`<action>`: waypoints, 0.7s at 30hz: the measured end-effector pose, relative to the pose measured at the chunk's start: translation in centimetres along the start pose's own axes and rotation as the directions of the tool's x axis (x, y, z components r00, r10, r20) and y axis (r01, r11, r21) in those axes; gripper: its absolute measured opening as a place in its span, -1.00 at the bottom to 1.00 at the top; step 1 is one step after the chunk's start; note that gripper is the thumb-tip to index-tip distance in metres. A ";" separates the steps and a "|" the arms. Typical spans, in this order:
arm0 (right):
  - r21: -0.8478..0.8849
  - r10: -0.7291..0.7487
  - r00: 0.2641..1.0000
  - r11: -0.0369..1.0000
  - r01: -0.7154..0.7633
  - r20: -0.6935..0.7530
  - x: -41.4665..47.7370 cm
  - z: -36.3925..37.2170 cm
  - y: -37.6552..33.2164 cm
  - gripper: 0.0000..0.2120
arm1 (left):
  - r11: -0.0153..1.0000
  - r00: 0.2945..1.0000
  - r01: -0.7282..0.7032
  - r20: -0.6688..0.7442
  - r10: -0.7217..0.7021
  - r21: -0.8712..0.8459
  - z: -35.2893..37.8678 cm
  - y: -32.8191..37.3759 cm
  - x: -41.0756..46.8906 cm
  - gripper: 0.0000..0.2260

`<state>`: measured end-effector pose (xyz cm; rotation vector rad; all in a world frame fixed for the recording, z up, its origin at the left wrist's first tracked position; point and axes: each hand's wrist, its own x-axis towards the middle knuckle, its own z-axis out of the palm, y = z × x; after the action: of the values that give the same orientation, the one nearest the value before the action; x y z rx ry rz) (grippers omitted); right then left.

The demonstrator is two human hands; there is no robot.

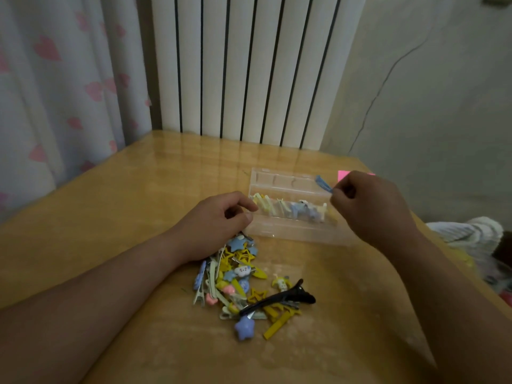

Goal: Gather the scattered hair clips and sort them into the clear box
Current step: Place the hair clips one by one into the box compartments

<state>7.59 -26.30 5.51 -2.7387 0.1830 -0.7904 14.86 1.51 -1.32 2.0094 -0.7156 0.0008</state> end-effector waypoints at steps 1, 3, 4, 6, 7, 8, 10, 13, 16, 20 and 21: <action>-0.049 0.037 0.999 0.998 -0.036 0.006 0.5 0.2 0.8 -0.91 | 1.000 1.000 0.000 0.000 0.000 -0.001 0.0 0.0 0.0 -0.87; -0.113 0.102 0.994 0.989 -0.097 0.038 1.3 1.0 1.9 -0.89 | 1.000 1.000 0.003 0.002 -0.003 -0.005 0.0 0.0 0.0 -0.87; -0.135 0.123 0.991 0.984 -0.116 0.048 1.6 1.4 2.2 -0.88 | 1.000 1.000 0.005 0.001 -0.005 -0.004 0.0 0.0 0.0 -0.87; -0.179 0.149 0.987 0.974 -0.137 0.059 2.0 2.1 2.3 -0.87 | 1.000 1.000 0.003 0.001 -0.003 -0.004 0.0 0.0 0.0 -0.87; -0.198 0.162 0.985 0.969 -0.147 0.064 2.2 2.3 2.3 -0.87 | 1.000 1.000 0.001 0.000 -0.001 -0.005 0.0 0.0 0.0 -0.87; -0.210 0.175 0.982 0.965 -0.157 0.069 2.3 2.5 2.3 -0.87 | 1.000 1.000 -0.001 0.000 0.001 -0.006 0.0 -0.1 0.0 -0.87; -0.228 0.190 0.980 0.959 -0.171 0.066 2.5 2.7 2.4 -0.87 | 1.000 1.000 -0.002 -0.001 0.002 -0.008 0.0 -0.1 0.0 -0.88; -0.237 0.181 0.983 0.957 -0.166 0.042 2.5 3.2 2.8 -0.84 | 1.000 1.000 -0.005 0.000 0.005 -0.003 0.0 -0.2 0.0 -0.88; -0.220 0.164 0.986 0.964 -0.150 0.044 2.4 3.3 3.2 -0.80 | 1.000 1.000 -0.004 0.001 0.004 -0.006 0.0 -0.1 0.1 -0.88; -0.146 0.070 0.998 0.987 -0.069 0.005 1.8 2.8 2.8 -0.79 | 1.000 1.000 0.001 0.000 -0.001 0.001 -0.1 0.0 0.0 -0.88; -0.107 0.026 1.000 0.994 -0.027 -0.019 1.5 2.5 2.4 -0.80 | 1.000 1.000 0.004 0.000 -0.004 -0.001 -0.1 0.0 0.0 -0.87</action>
<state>10.11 -28.28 3.55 -2.8238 0.2721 -0.8197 14.88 1.53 -1.26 2.0096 -0.7121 -0.0021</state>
